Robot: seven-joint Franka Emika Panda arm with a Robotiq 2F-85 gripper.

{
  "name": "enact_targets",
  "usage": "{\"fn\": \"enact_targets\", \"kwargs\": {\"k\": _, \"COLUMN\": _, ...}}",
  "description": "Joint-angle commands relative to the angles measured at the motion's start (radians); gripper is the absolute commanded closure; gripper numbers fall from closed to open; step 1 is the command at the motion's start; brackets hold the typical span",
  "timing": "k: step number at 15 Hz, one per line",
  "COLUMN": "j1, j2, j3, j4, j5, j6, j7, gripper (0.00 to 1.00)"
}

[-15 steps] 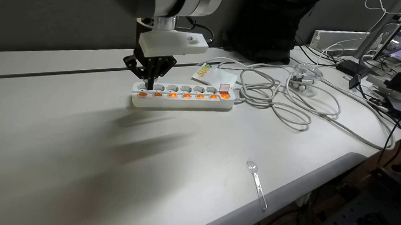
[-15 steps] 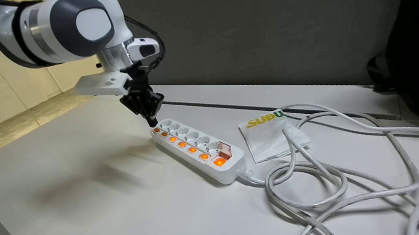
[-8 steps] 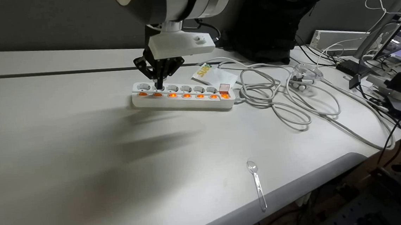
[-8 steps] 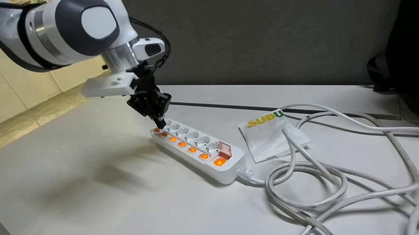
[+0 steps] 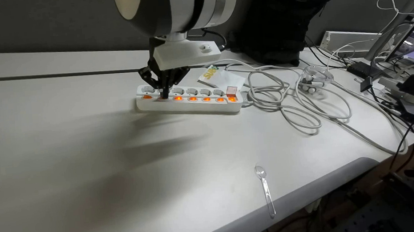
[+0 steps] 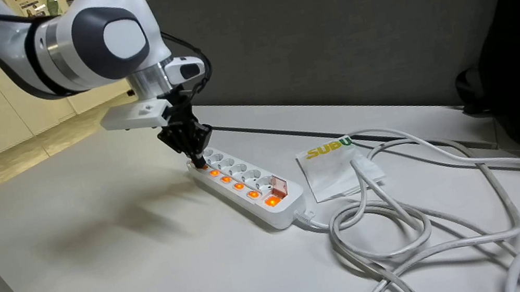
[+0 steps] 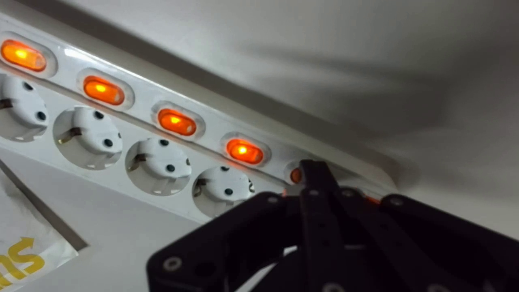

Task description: Turn on the second switch from the left

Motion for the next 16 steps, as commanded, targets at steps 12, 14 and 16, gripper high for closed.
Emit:
{"fn": "enact_targets", "kwargs": {"k": 12, "j1": 0.062, "j2": 0.055, "j3": -0.045, "j4": 0.070, "j5": -0.079, "j6": -0.122, "j7": 0.067, "gripper": 1.00}}
{"fn": "enact_targets", "kwargs": {"k": 14, "j1": 0.082, "j2": 0.076, "j3": -0.058, "j4": 0.105, "j5": -0.122, "j6": -0.203, "j7": 0.083, "gripper": 1.00}}
{"fn": "enact_targets", "kwargs": {"k": 16, "j1": 0.095, "j2": 0.095, "j3": -0.058, "j4": 0.146, "j5": -0.156, "j6": -0.261, "j7": 0.092, "gripper": 1.00}}
